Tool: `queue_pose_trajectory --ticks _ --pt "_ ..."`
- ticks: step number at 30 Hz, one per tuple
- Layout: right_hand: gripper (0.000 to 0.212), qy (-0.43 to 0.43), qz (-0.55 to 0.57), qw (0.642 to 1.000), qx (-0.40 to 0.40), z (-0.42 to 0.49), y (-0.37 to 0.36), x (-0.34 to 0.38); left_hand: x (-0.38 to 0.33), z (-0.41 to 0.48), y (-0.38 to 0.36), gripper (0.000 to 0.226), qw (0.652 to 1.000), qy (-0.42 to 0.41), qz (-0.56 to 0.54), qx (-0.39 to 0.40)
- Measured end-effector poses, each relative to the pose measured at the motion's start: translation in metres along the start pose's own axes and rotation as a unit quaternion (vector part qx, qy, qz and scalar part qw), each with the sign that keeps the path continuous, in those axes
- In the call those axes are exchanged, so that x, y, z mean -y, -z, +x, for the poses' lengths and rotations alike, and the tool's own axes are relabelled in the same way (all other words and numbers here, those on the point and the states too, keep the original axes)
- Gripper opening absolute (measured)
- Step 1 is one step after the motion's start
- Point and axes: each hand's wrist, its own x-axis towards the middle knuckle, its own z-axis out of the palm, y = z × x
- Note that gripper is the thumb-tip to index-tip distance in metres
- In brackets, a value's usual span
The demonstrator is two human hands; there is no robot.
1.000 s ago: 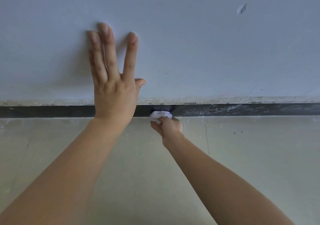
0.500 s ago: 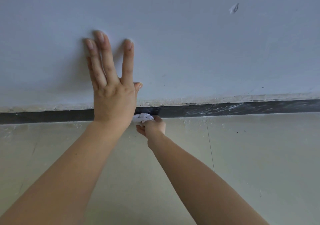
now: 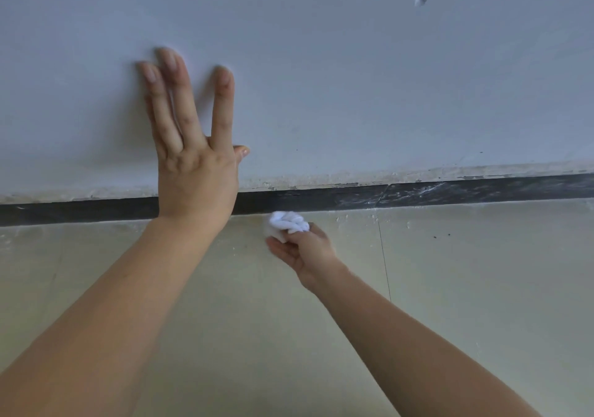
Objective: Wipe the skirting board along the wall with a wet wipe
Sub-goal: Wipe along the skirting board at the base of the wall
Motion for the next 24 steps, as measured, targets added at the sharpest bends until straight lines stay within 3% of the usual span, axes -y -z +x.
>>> queue_pose_trajectory --ticks 2,7,11,13,15,19,24 --pt "0.025 -0.009 -0.027 0.999 0.020 0.006 -0.029 -0.005 0.001 0.000 0.000 0.097 1.000 -0.001 0.008 0.000" --pt "0.015 0.055 0.054 0.996 -0.032 0.009 -0.041 0.010 0.006 -0.001 0.004 0.097 1.000 -0.019 0.017 -0.005" --pt "0.012 0.116 0.110 0.987 -0.027 -0.002 0.009 0.034 0.007 -0.003 0.010 0.090 1.000 -0.019 -0.008 0.010" --pt "0.013 0.116 0.218 0.966 -0.076 -0.006 0.047 0.049 0.009 -0.002 0.012 0.086 0.999 -0.024 -0.019 0.013" --pt "0.025 0.108 0.256 0.955 -0.105 -0.012 0.077 0.055 0.009 -0.001 0.014 0.084 0.999 -0.029 -0.024 0.021" --pt "0.020 0.068 0.067 0.995 -0.006 -0.019 0.051 0.025 0.006 0.001 0.014 0.084 0.999 -0.027 -0.026 0.032" --pt "0.021 -0.024 -0.114 0.993 0.023 0.006 -0.026 -0.018 0.010 -0.003 0.022 0.091 0.998 -0.044 0.002 0.051"
